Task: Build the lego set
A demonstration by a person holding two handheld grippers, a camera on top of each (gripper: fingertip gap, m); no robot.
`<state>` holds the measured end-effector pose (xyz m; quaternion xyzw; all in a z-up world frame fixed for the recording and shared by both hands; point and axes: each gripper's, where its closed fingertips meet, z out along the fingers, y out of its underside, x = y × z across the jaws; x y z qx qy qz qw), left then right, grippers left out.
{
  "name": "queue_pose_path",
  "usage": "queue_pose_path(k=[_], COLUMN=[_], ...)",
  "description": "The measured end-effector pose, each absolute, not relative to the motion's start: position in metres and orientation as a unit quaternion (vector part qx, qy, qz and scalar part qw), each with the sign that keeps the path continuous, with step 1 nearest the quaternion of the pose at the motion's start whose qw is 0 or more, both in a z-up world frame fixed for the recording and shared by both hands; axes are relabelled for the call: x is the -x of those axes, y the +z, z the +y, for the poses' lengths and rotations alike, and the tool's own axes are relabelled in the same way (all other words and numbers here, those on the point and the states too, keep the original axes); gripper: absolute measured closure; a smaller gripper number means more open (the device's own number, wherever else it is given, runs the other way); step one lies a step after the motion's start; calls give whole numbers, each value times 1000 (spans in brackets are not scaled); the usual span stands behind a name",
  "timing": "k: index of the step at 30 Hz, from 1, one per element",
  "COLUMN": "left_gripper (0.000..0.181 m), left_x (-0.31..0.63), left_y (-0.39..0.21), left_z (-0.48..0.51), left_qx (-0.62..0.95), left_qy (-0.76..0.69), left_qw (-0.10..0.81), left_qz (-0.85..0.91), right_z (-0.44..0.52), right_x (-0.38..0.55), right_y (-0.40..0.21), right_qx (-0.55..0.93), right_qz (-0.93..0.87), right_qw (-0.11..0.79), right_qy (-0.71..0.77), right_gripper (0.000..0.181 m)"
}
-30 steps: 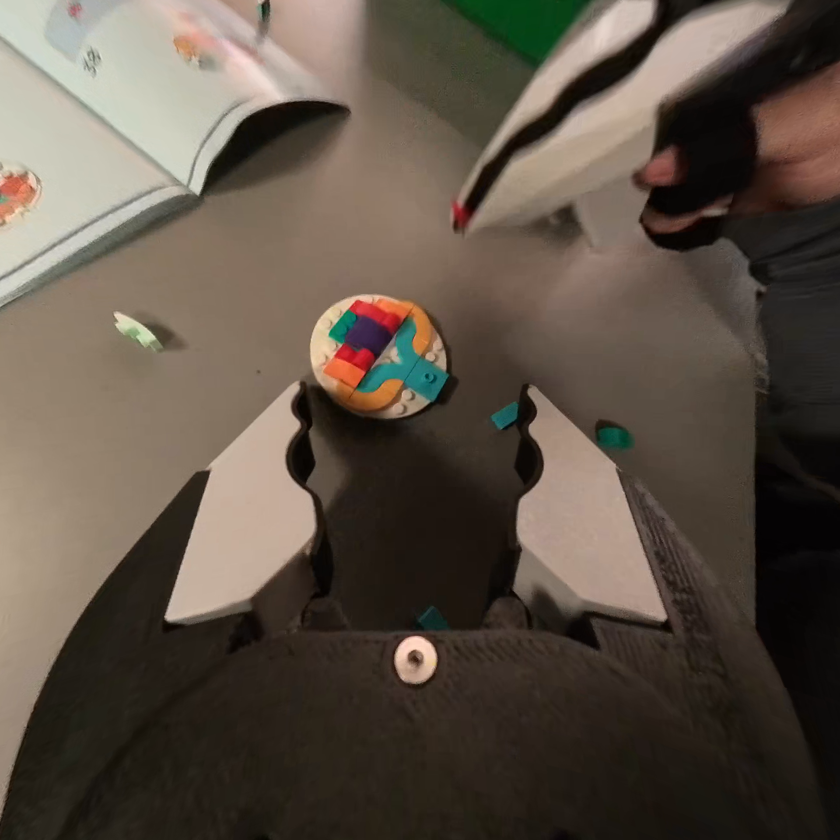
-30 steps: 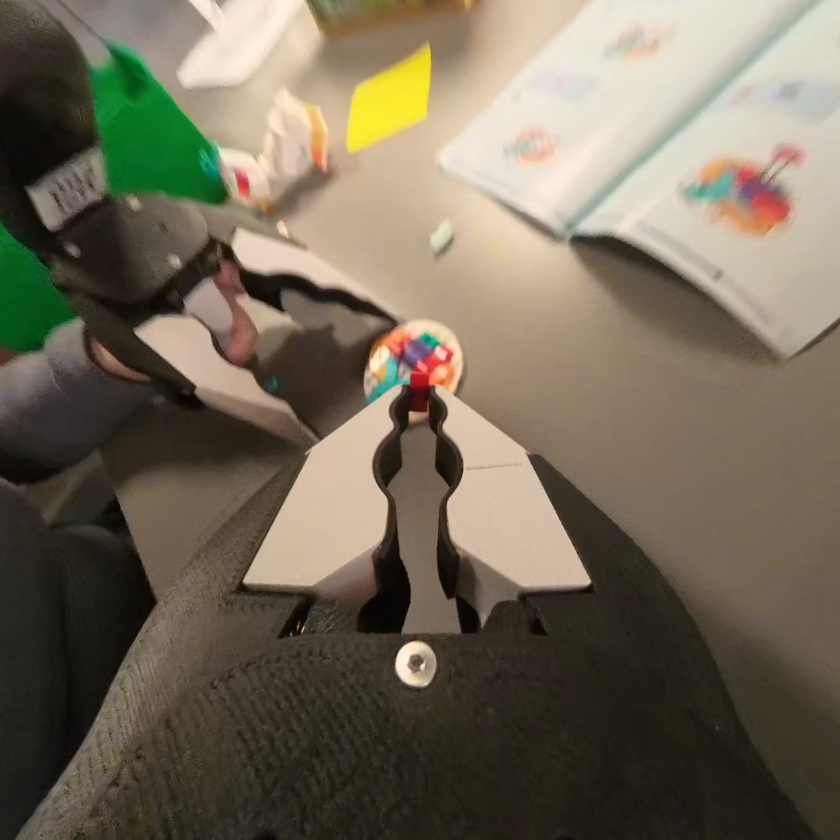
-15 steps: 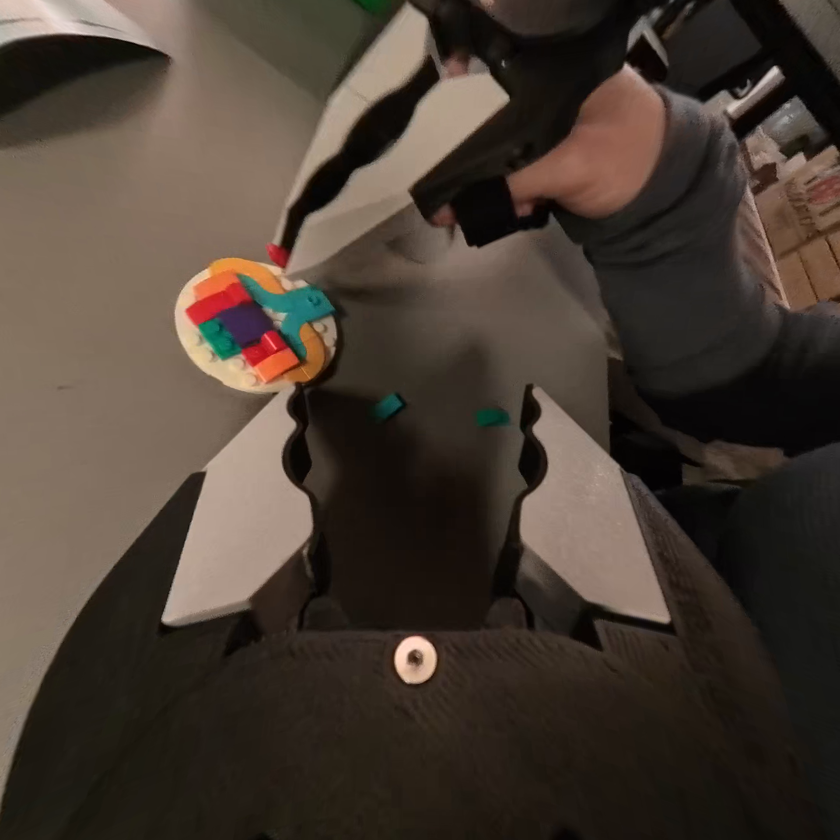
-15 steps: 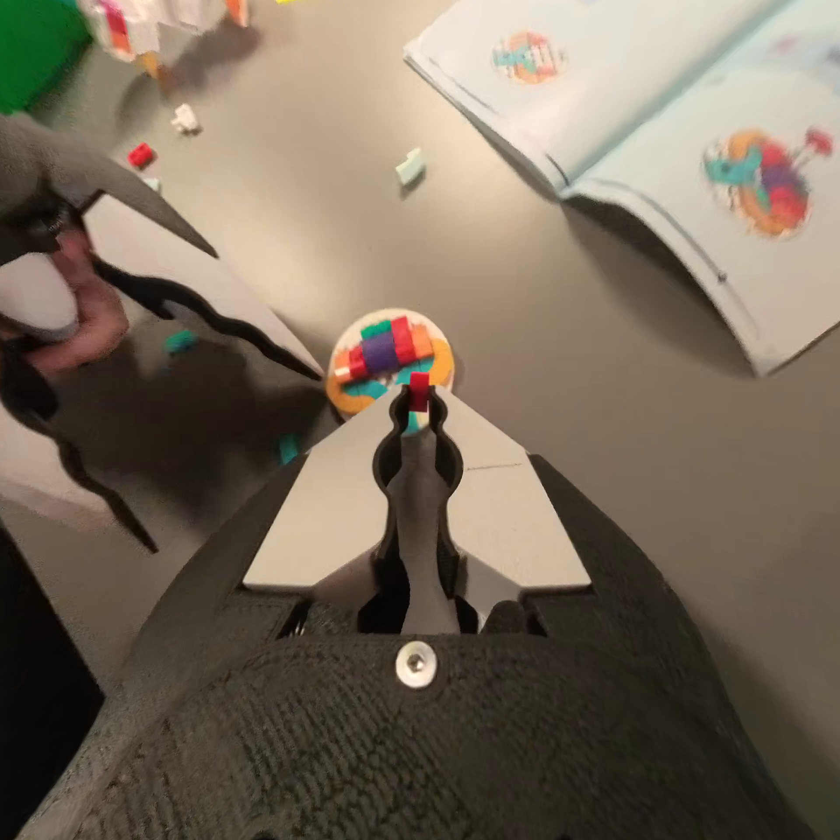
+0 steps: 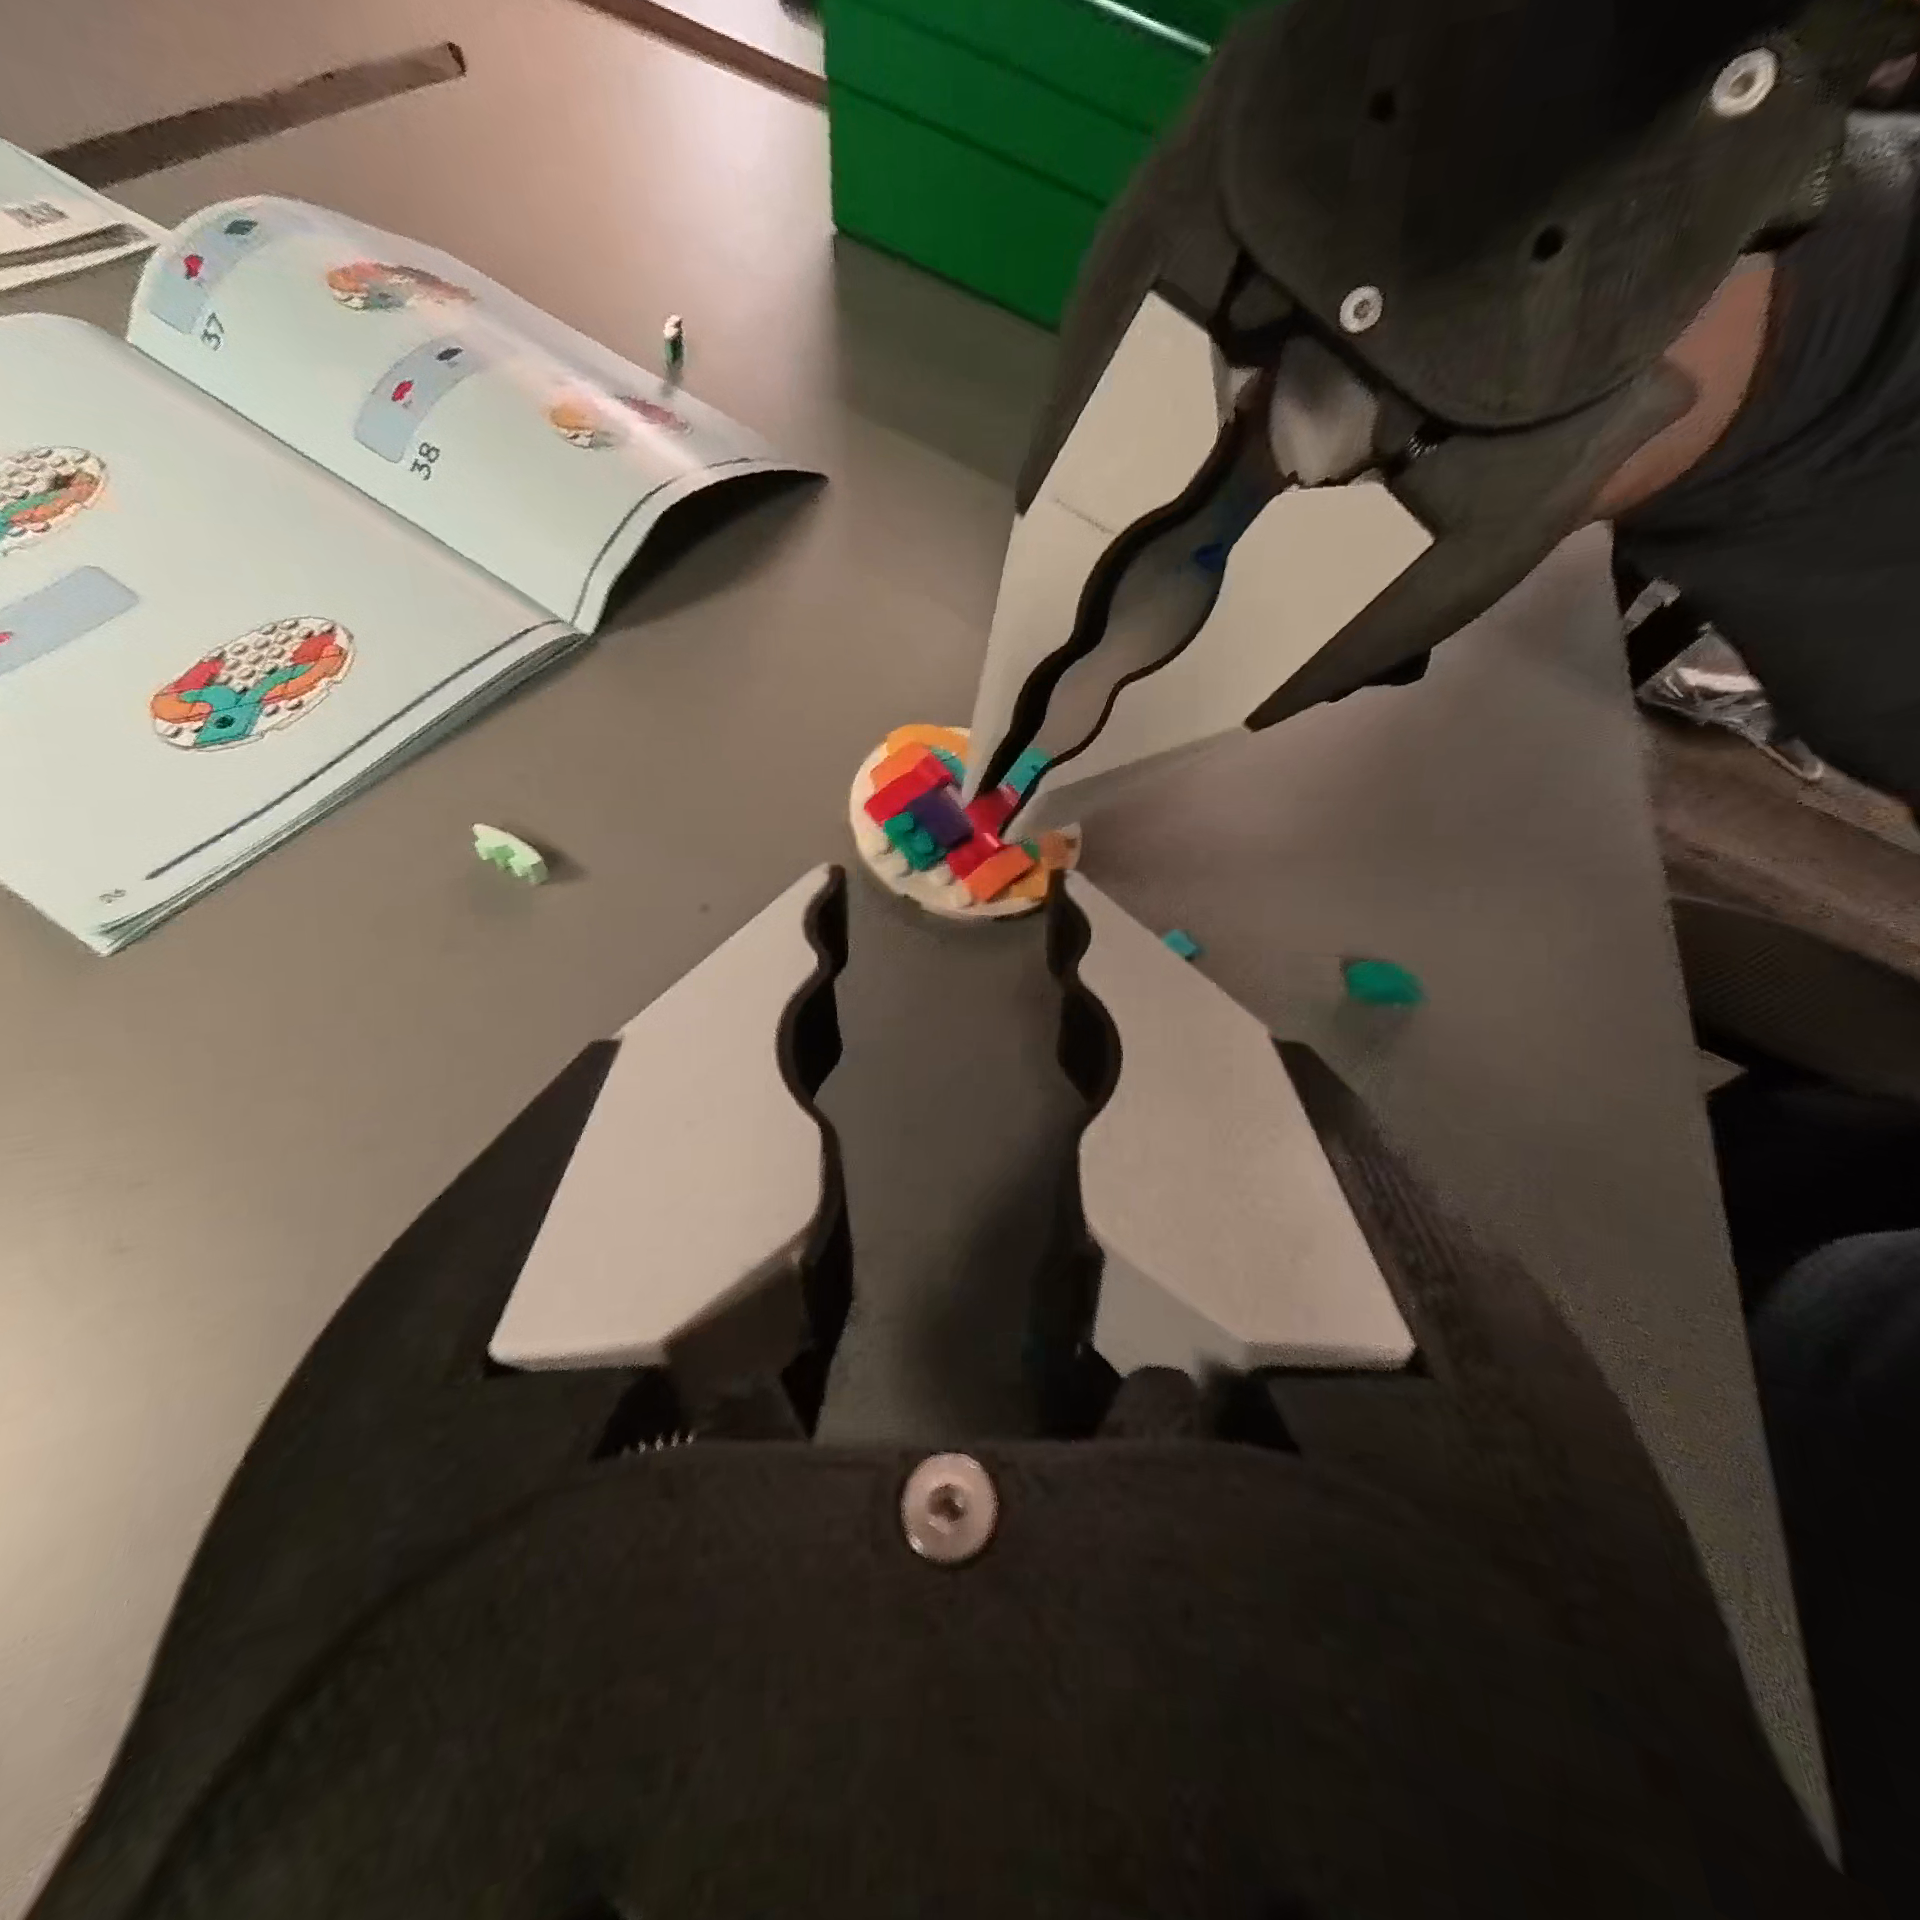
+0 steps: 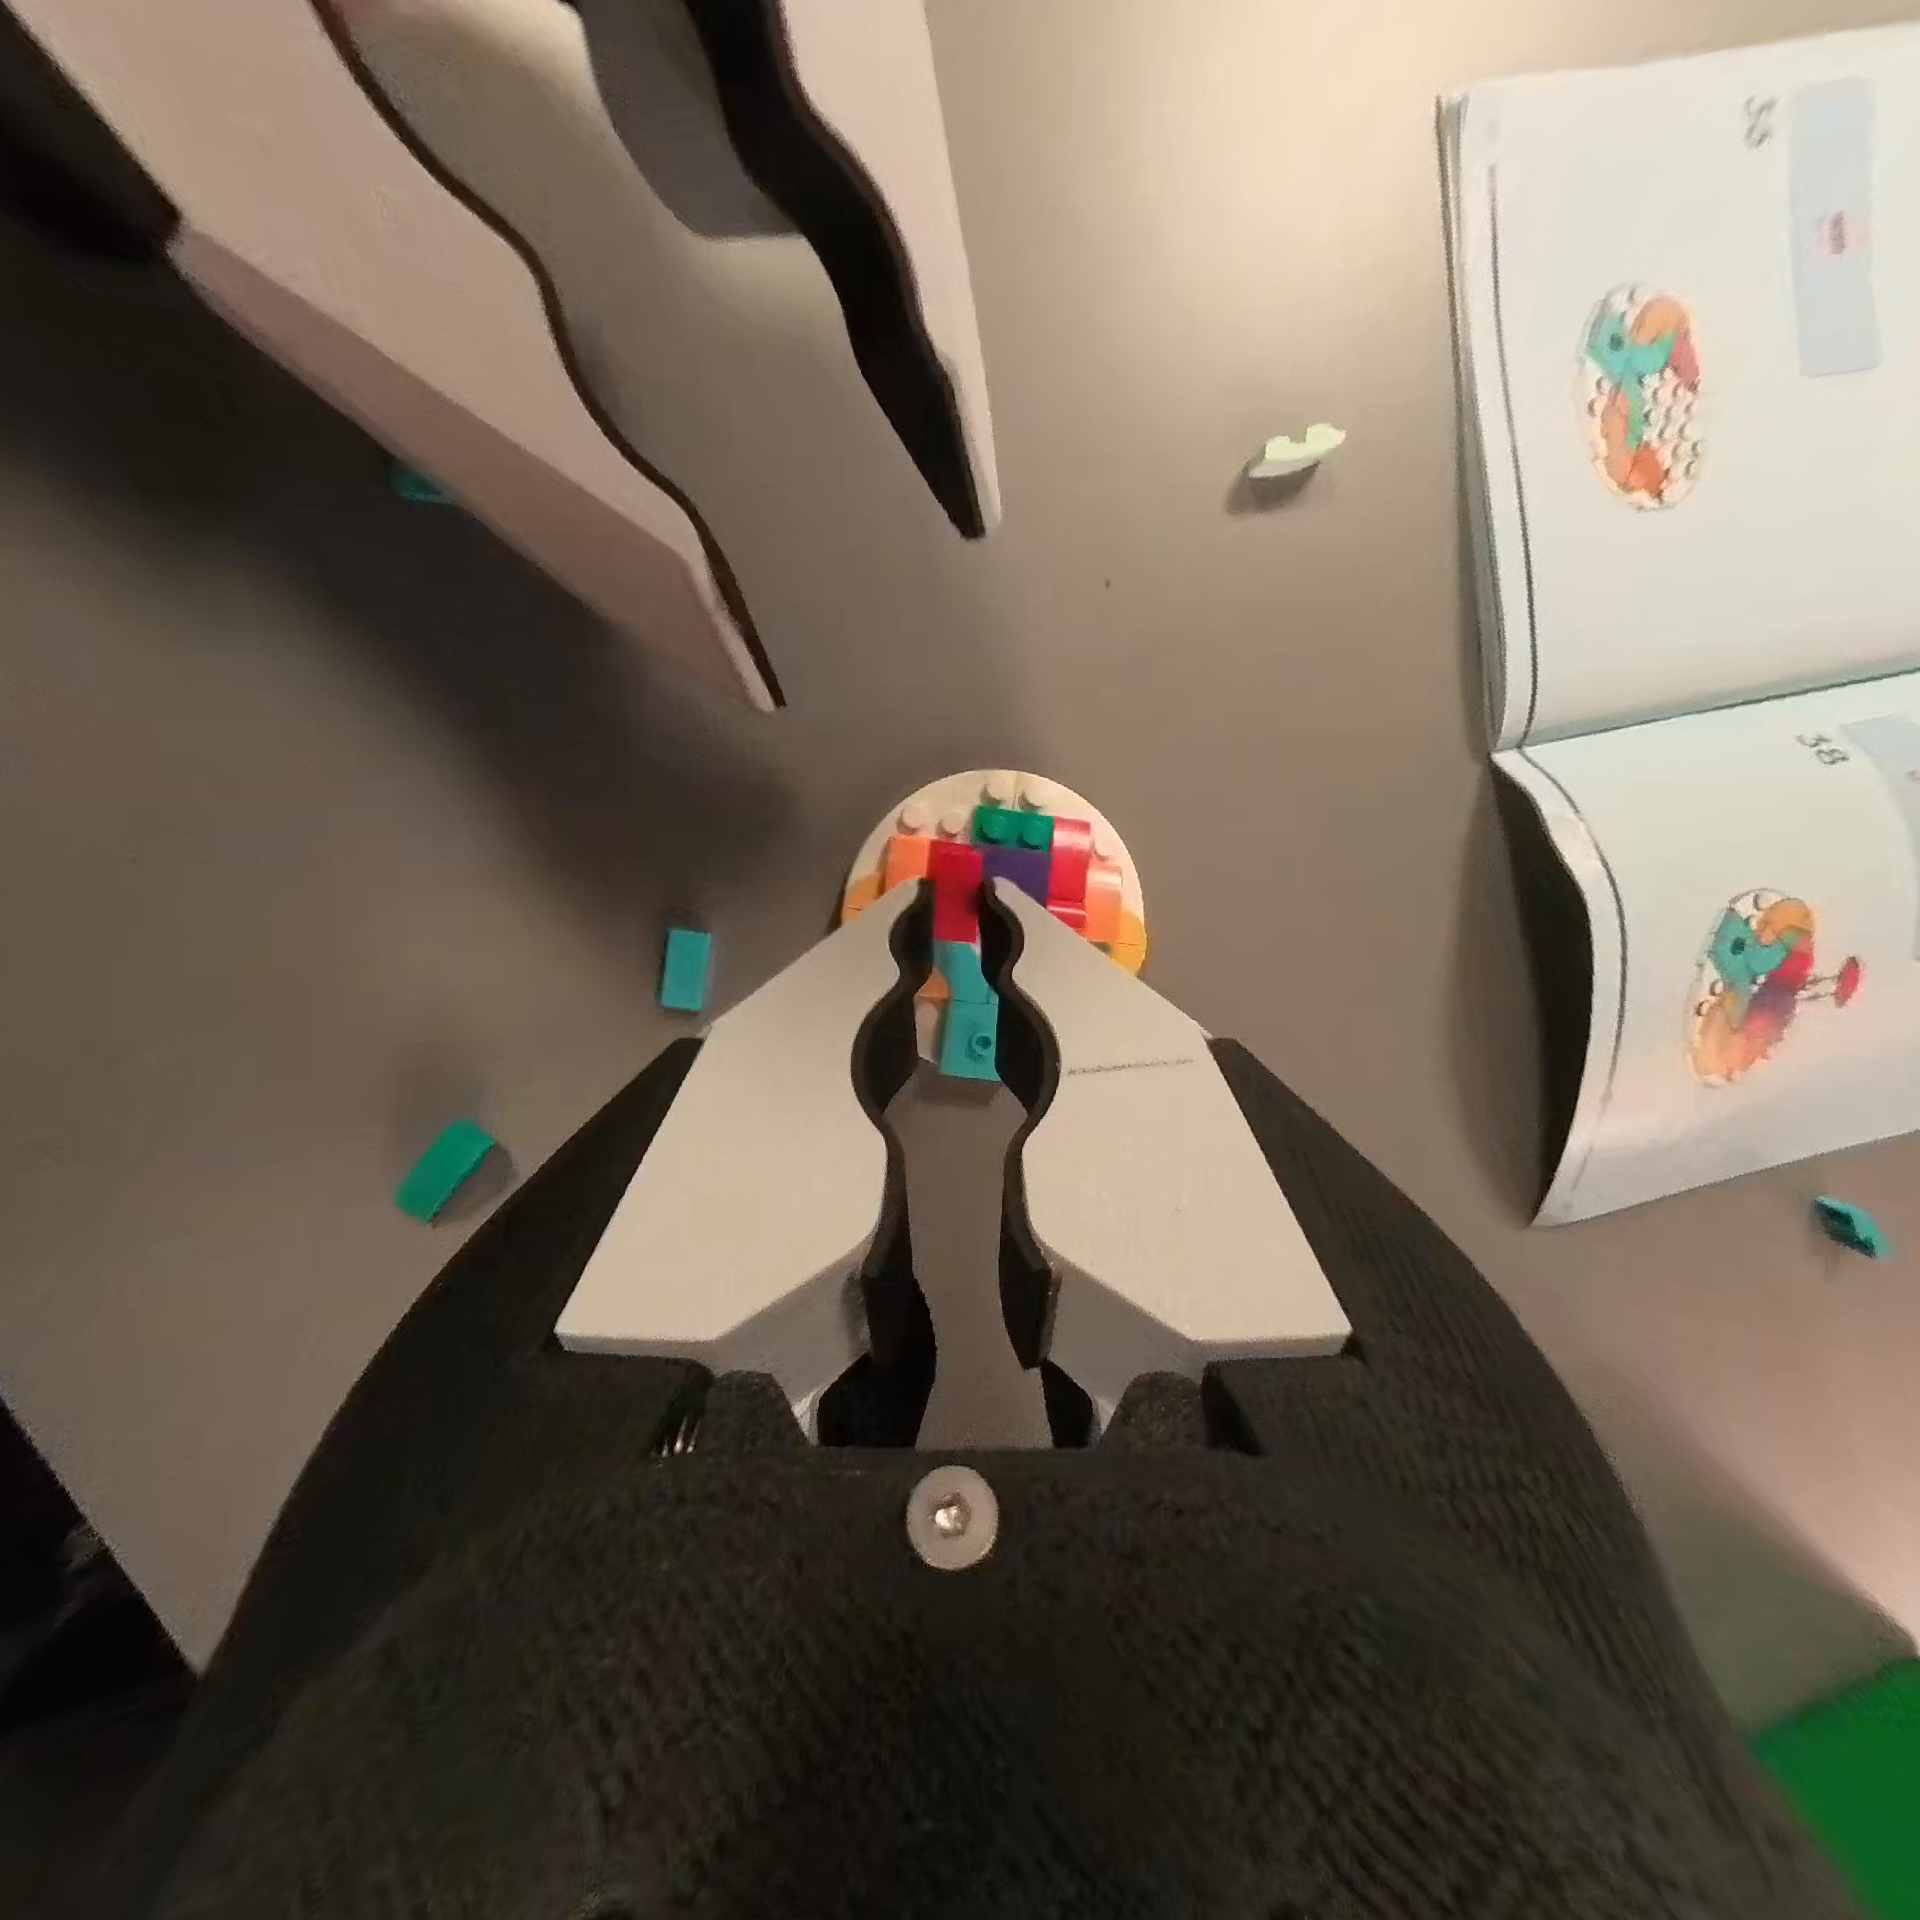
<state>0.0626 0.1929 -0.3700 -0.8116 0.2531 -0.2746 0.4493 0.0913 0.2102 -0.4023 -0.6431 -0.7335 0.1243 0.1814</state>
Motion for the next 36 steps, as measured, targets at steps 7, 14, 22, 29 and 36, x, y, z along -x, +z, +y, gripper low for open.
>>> queue_pose_path(k=[7, 14, 22, 29, 36], left_gripper=[144, 144, 144, 145, 145], left_x=[-57, -66, -76, -65, -58], left_y=[-375, -383, -389, -380, -374], left_z=[195, 191, 186, 191, 194], left_qx=[821, 826, 829, 825, 818], left_qy=[-305, -307, -301, -305, -315], left_qw=[432, 411, 394, 411, 425], left_qz=[217, 233, 259, 239, 226], right_z=[212, 209, 213, 219, 223], right_x=[-88, -86, -90, -102, -102], right_y=[-408, -408, -406, -390, -406], right_qx=[667, 671, 684, 668, 636], right_qz=[-722, -721, -711, -686, -668], right_qw=[153, 148, 149, 230, 287], right_qy=[101, 86, 71, 176, 259], right_gripper=[175, 174, 166, 105, 90])
